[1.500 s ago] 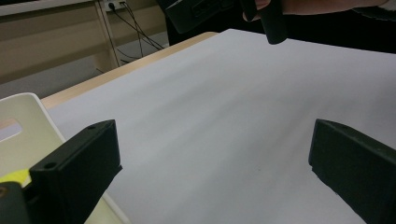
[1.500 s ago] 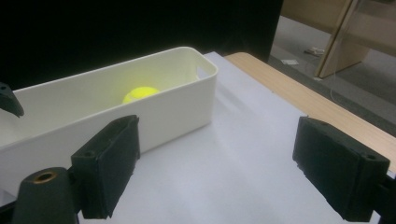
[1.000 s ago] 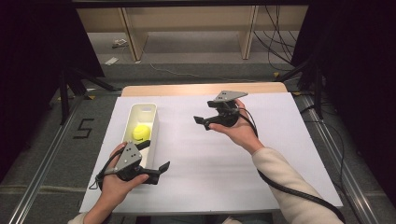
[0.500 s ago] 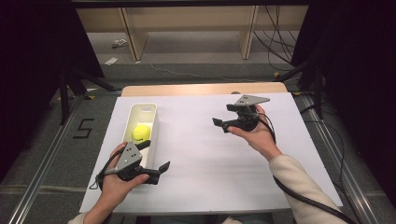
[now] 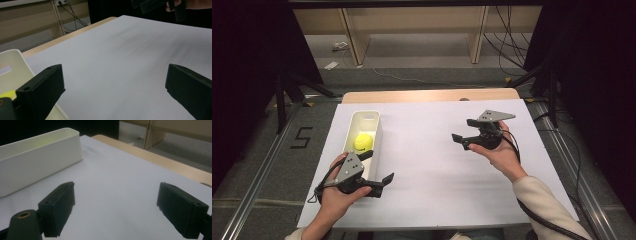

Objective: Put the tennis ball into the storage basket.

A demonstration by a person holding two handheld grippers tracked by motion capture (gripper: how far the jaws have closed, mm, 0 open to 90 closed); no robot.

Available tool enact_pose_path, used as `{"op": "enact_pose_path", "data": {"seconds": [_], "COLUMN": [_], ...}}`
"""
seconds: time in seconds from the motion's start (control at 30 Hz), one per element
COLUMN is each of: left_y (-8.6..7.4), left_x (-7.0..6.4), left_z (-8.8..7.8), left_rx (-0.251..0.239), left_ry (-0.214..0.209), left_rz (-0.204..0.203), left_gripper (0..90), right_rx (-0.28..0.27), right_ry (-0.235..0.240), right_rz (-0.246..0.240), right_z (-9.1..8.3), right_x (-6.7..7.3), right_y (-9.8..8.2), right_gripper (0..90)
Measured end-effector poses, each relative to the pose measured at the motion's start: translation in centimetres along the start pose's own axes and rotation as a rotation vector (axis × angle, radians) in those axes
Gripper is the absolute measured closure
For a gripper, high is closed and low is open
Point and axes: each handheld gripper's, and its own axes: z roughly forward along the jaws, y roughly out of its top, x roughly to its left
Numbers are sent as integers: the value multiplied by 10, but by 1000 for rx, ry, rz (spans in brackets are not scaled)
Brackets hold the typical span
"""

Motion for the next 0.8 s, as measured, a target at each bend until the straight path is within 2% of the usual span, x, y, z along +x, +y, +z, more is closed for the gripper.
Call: {"op": "enact_pose_path", "data": {"seconds": [0.2, 0.8], "left_y": [0, 0], "left_x": [0, 0], "left_z": [0, 0], "left_rx": [0, -1], "left_ry": [0, 2], "left_rz": [1, -3], "left_gripper": [15, 15], "right_rx": [-12, -9], "right_ry": [-17, -52], "right_rz": [17, 26], "right_z": [-11, -43], "right_x": [-2, -2], "right_y": [-9, -31], "right_gripper": [154, 154]}}
